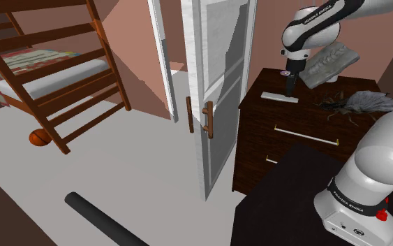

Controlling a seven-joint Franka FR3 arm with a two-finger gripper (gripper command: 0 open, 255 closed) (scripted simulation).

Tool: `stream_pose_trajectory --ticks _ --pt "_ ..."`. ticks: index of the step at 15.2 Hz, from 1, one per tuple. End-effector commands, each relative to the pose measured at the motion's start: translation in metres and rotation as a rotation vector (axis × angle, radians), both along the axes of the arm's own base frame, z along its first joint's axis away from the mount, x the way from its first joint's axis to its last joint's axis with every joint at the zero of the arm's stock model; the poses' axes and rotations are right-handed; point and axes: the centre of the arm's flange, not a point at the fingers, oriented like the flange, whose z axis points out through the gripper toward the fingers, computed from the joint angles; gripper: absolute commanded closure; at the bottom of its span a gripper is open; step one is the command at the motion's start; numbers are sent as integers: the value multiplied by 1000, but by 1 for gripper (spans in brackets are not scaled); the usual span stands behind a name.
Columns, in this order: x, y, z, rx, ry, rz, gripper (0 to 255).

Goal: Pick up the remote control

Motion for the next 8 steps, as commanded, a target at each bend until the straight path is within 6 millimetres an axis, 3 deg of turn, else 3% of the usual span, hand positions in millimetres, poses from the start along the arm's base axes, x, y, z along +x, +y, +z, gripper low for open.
stream_pose_trajectory --ticks 1,8 --pt "10 -19 -13 -4 -10 12 0" --pt "46 -89 -54 -12 -43 47 0"
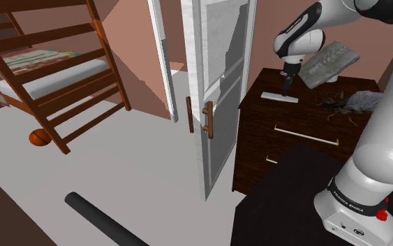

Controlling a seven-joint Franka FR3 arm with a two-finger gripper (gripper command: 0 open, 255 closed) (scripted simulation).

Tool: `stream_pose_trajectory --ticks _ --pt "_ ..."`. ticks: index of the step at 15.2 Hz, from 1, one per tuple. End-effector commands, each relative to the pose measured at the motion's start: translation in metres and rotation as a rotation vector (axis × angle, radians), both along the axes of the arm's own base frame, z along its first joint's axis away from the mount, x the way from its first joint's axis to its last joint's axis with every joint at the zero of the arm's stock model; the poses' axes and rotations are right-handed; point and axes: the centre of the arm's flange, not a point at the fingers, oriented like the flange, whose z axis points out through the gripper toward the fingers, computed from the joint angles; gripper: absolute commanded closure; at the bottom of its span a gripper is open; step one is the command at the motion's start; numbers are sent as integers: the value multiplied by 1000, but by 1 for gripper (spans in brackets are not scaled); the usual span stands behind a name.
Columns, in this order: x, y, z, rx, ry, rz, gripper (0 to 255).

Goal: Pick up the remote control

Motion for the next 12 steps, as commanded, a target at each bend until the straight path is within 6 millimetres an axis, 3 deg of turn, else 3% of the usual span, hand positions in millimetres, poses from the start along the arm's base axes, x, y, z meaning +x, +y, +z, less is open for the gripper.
stream_pose_trajectory --ticks 1,9,12 --pt "10 -21 -15 -3 -11 11 0" --pt "57 -99 -59 -12 -49 52 0" --pt "59 -102 -71 -12 -51 53 0"
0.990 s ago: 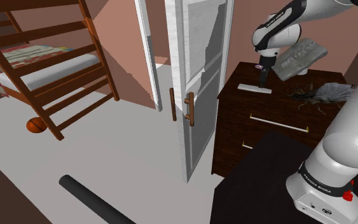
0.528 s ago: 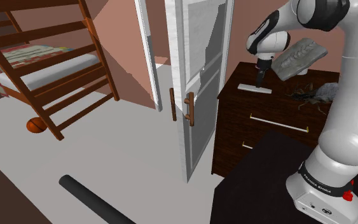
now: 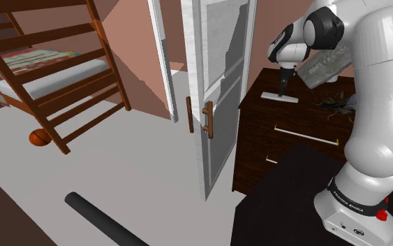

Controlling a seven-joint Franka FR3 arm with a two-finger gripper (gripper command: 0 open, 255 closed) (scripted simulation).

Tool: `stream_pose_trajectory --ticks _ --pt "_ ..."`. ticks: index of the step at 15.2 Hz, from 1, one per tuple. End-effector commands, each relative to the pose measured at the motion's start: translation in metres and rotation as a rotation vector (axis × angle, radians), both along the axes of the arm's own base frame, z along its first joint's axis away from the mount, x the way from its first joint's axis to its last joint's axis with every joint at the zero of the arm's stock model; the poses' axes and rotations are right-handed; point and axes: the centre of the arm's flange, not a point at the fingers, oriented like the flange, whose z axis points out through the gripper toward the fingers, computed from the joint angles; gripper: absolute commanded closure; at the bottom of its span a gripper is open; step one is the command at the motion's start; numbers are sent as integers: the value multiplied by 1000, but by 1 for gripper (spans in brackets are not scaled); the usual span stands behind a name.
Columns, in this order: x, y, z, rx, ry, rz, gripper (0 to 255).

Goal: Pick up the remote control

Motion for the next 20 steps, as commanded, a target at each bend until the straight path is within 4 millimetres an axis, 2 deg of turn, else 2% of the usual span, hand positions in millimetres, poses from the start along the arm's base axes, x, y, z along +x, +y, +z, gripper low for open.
stream_pose_trajectory --ticks 1,5,7,8,17,20 --pt "1 -1 -10 0 -1 1 0" --pt "1 -1 -34 0 -1 1 0" --pt "1 -1 -34 0 -1 1 0" --pt "1 -1 -35 0 -1 1 255" --pt "1 -1 -34 0 -1 1 255" --pt "1 -1 -18 0 -1 1 255"
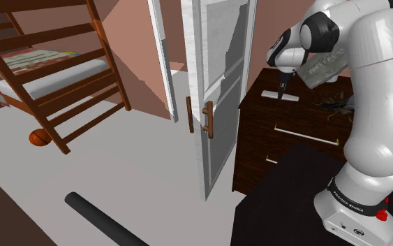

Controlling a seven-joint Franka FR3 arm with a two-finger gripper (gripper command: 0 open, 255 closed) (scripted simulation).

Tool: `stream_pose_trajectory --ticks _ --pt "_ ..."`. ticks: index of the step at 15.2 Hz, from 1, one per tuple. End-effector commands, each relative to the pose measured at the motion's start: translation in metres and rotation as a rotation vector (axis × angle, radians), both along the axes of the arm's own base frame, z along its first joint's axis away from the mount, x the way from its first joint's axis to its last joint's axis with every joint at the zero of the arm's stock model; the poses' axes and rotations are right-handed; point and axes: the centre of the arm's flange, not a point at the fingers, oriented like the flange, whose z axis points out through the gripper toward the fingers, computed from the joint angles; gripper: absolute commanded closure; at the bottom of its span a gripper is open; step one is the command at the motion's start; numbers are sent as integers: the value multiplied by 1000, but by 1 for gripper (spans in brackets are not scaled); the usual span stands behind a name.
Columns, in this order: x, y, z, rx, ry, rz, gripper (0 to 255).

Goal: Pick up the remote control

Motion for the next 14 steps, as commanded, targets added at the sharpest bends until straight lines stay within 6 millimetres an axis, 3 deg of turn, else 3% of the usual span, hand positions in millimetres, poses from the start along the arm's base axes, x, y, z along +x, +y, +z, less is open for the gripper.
stream_pose_trajectory --ticks 1,12,14 --pt "0 1 10 0 0 0 255" --pt "0 1 69 0 0 0 255" --pt "0 1 69 0 0 0 255"
